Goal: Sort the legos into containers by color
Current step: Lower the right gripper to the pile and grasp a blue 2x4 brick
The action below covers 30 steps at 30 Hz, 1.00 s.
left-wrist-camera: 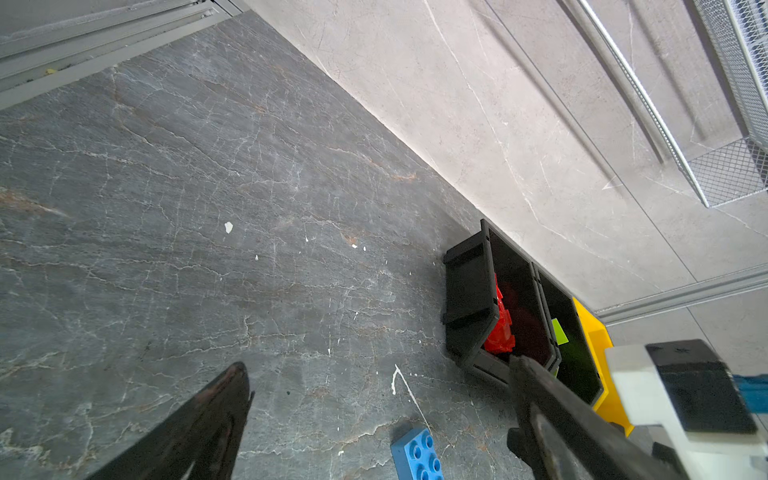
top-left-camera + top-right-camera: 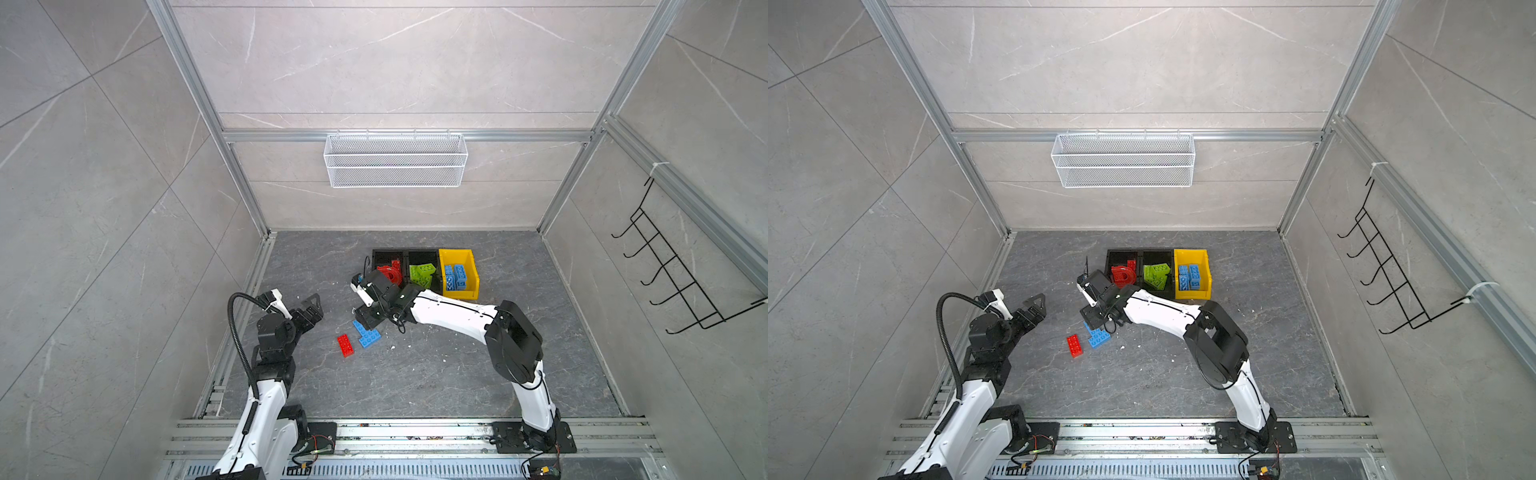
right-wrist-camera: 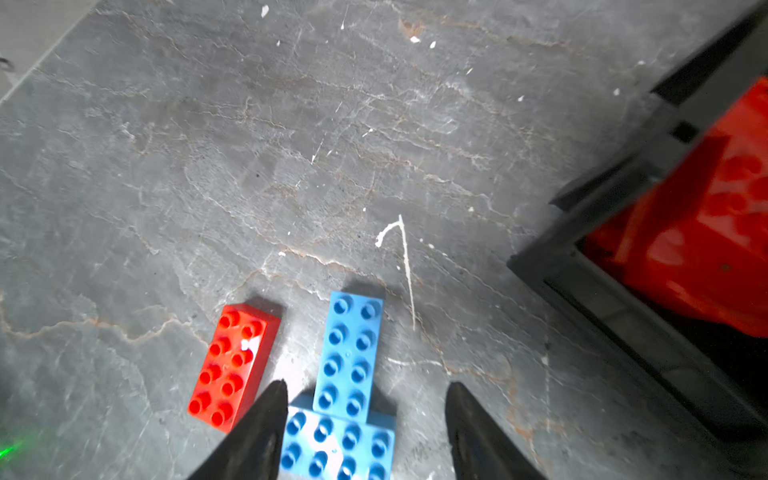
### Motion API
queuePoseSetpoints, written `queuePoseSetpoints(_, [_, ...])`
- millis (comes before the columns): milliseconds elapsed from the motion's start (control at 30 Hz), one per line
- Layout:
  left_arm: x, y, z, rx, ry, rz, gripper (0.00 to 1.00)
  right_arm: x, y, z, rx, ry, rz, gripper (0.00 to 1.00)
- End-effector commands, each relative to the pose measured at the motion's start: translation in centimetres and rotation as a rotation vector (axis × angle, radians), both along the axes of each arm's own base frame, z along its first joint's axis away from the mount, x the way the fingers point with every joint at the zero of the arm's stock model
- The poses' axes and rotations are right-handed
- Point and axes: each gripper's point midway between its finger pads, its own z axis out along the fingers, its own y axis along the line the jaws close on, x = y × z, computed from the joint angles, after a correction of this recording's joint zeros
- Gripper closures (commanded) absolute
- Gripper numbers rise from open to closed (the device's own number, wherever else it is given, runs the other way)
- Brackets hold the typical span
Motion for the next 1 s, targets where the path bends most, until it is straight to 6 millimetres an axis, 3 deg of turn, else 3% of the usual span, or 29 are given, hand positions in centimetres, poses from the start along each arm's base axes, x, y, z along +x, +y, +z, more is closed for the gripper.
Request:
queuePoseSetpoints(0, [0.3, -0.1, 1.6, 0.013, -0.055, -0.008, 0.0, -0.3, 0.3, -1.8, -0.083, 0.009, 0.03, 0.39])
queuePoseSetpoints(300, [0.3, 0.0, 1.5, 0.015, -0.053, -0.005, 0.0, 0.7, 0.2, -4.3, -0.188, 0.009, 0.012, 0.41])
queuePoseSetpoints(567, [0.2, -0.1, 1.4, 0.015, -0.05, -0.005, 0.0, 0.1, 0.6, -6.2, -0.196, 0.045, 0.025, 0.45])
queuePoseSetpoints(833, [0.3, 0.0, 1.5, 0.017, -0.052, -0.003, 0.0, -0.3, 1.0, -6.9, -0.182, 0.068, 0.027, 0.48])
queuePoseSetpoints(967, [0.3, 0.0, 1.4, 0.019, -0.05, -0.001, 0.0, -1.1, 2.0, -6.2, -0.133, 0.078, 0.047, 0.48])
